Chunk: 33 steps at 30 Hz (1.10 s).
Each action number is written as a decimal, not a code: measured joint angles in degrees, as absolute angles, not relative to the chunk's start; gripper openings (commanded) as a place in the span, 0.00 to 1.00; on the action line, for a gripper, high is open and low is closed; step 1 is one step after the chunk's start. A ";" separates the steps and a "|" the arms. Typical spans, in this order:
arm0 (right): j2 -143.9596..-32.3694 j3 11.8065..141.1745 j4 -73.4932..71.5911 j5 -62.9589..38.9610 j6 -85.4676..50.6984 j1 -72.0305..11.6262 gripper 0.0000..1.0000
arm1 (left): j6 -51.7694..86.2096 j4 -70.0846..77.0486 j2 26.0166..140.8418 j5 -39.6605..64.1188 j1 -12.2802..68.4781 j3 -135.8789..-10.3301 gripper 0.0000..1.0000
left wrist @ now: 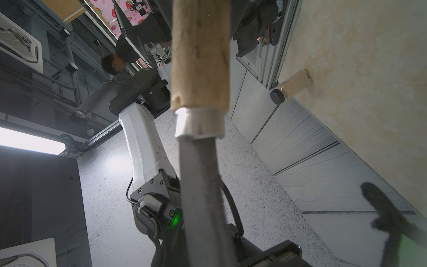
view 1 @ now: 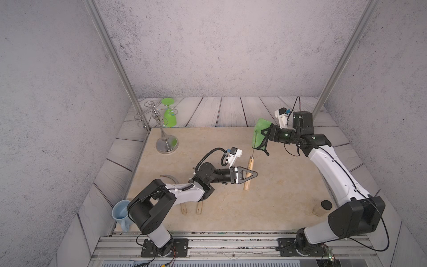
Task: Wipe small sickles with rags
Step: Wipe the small sickle.
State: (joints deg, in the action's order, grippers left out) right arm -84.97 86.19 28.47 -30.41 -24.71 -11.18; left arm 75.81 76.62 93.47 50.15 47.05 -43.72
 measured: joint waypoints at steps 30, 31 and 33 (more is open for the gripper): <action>-80.82 84.73 23.86 -39.40 -27.49 -11.11 0.16 | 75.33 77.41 97.93 50.04 47.05 -47.00 0.00; -80.77 84.44 23.24 -40.01 -27.86 -11.11 0.16 | 75.29 77.45 97.93 49.84 47.05 -47.00 0.00; -80.47 83.83 22.35 -40.77 -28.49 -11.11 0.16 | 75.26 77.52 97.93 49.65 47.05 -47.07 0.00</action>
